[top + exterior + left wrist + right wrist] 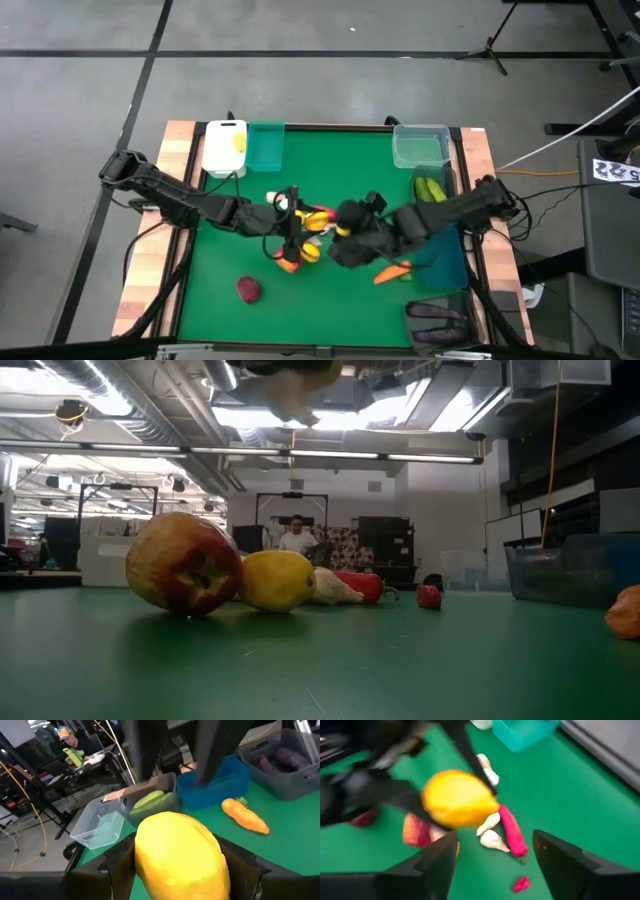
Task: Sort produce into baskets
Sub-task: Put the yellow lemon into the white bin
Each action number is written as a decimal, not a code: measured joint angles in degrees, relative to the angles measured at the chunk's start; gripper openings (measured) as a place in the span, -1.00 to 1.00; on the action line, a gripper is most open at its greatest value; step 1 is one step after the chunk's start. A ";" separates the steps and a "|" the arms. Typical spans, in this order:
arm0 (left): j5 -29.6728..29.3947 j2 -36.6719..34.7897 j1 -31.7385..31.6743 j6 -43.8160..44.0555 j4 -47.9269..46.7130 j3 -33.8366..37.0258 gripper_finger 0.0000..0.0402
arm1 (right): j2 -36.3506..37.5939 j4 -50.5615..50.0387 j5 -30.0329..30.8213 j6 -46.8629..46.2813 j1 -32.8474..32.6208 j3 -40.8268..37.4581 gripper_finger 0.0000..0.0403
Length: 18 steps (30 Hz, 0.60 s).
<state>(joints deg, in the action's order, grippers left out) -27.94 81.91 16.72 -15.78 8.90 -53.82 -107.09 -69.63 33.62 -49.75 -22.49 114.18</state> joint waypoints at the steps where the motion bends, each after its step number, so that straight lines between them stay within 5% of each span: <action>1: -0.48 0.00 0.13 -0.27 -0.23 0.00 0.11 | 0.00 1.23 -1.15 -0.57 0.98 -1.17 0.36; 8: -2.39 0.00 0.15 -0.80 -3.82 0.00 0.11 | 0.10 9.52 -2.51 -1.89 2.70 -3.57 0.68; 18: -4.91 0.00 0.17 -1.46 -3.20 0.00 0.11 | 1.20 10.28 -1.99 -7.50 4.26 -5.85 0.71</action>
<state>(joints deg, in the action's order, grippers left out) -32.86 81.91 16.88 -17.24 5.69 -53.82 -105.89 -59.35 31.63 -57.25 -18.23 108.33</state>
